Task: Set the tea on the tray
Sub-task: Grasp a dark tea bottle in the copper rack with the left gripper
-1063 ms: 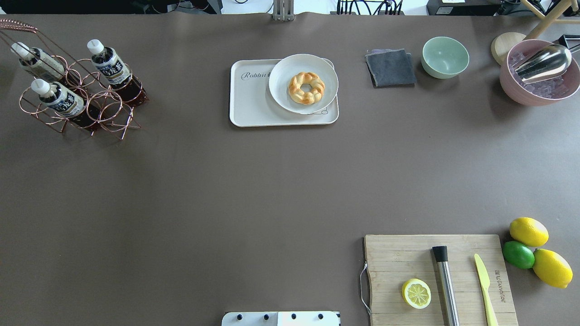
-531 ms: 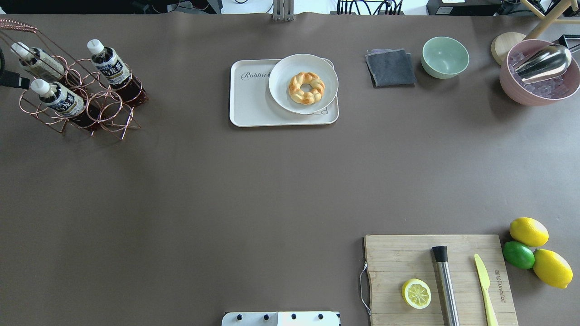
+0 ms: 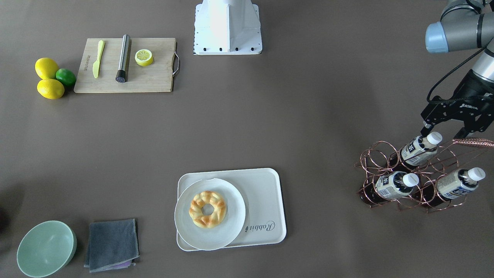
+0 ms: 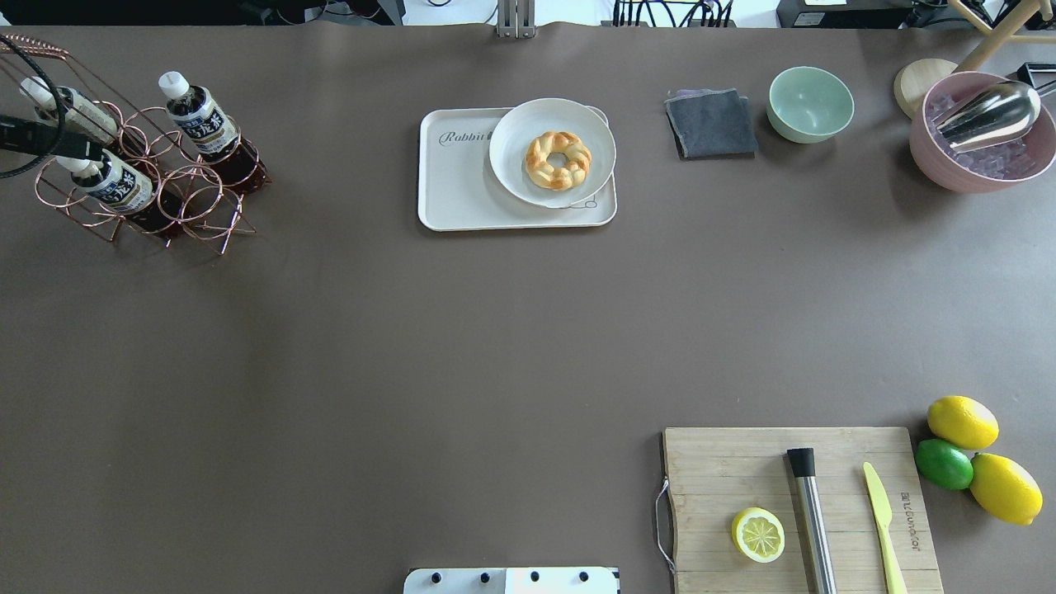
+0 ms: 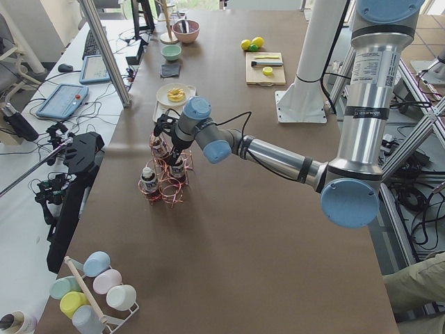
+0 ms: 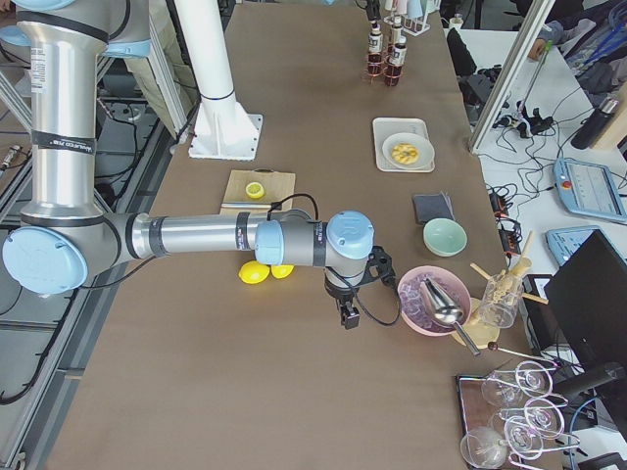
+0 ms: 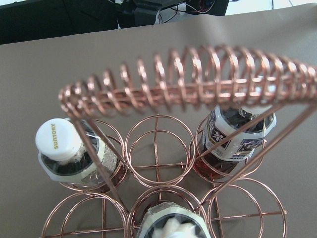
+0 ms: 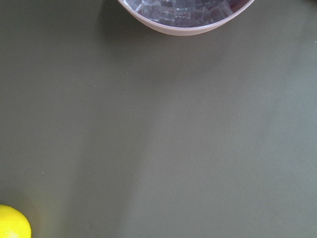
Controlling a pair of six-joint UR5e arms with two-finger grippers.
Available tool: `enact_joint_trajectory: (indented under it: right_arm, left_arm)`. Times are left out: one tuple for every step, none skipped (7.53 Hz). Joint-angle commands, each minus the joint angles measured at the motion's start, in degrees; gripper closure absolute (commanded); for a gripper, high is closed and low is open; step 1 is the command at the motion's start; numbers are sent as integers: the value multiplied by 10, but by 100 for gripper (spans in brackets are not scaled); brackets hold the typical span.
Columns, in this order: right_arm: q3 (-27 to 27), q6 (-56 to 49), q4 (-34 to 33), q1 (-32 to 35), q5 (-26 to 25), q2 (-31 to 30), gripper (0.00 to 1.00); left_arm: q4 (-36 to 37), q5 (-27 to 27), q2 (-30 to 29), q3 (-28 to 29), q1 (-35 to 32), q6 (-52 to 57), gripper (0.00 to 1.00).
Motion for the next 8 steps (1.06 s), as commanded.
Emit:
enact_joint_trajectory:
  right_arm:
    - [-1, 0, 0, 0, 1, -5, 0]
    - [-1, 0, 0, 0, 2, -5, 0]
    - [-1, 0, 0, 0, 2, -5, 0]
    - [-1, 0, 0, 0, 2, -5, 0]
    - [-1, 1, 0, 0, 2, -5, 0]
    - [-1, 1, 1, 0, 11, -5, 0]
    - [0, 1, 1, 0, 12, -5, 0]
    - [2, 2, 1, 0, 12, -5, 0]
  left_arm:
    - [-3, 7, -2, 3, 8, -6, 30]
    - [-3, 6, -1, -1, 8, -10, 48]
    - [-3, 7, -1, 0, 8, -9, 57]
    - [-3, 7, -2, 1, 8, -9, 67]
    - [-3, 7, -2, 1, 8, -10, 88]
    - [-2, 6, -3, 0, 7, -11, 100]
    - [2, 4, -4, -7, 7, -10, 100]
    - [3, 2, -4, -20, 1, -10, 100]
